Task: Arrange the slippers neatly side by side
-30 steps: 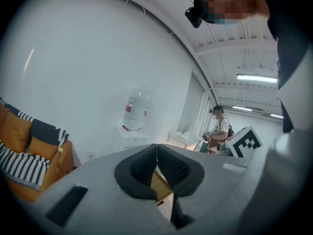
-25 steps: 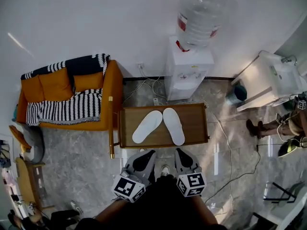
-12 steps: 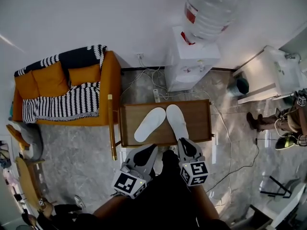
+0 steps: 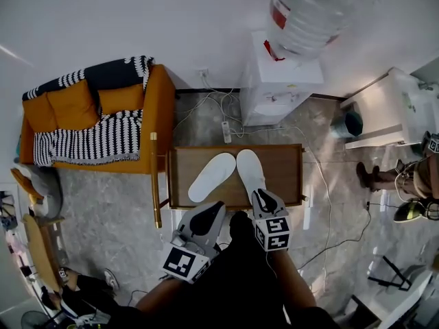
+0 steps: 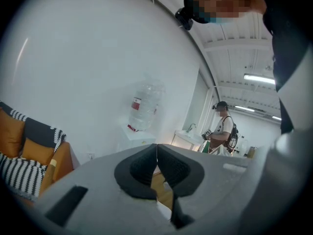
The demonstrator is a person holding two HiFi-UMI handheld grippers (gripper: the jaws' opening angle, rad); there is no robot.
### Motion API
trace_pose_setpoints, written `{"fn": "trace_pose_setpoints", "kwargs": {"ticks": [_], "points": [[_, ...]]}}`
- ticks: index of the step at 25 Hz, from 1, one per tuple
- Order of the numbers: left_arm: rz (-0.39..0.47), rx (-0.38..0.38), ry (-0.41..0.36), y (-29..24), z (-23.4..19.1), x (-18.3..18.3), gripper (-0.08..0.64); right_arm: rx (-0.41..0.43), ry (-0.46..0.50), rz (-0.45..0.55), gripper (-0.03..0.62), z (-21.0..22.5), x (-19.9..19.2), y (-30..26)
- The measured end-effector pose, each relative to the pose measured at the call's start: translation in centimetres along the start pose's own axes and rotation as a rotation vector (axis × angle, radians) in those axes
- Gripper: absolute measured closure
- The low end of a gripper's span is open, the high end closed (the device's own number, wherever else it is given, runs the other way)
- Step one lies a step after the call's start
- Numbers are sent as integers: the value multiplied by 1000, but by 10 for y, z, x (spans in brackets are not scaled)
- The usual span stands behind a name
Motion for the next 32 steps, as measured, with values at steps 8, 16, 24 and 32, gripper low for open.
{"fn": "trace_pose_setpoints", "kwargs": {"ticks": [8,16,24,32], "points": [[-46,-8,0,-19,0,-11,543,-22,24,-193,515,44,-47,-55],[-85,-7,21,-28,-6,-24,543,-30,34,-315,507,75,-81,-99],[-109,-9,29,-34,-10,-29,543,-55,-14,-384,499,99,-100,-125],[-118,3,43,-34,-18,-33,543,-56,-27,-436,499,106,-113,-136]]}}
Point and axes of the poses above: the fingertips, and each gripper's own axes: y backward along the fingers, z to its right, x out of its top, the point moved 5 cm from there along y, backward along the fingers, and after that the axes turned 11 degrees about x, right-handed, at the moved point
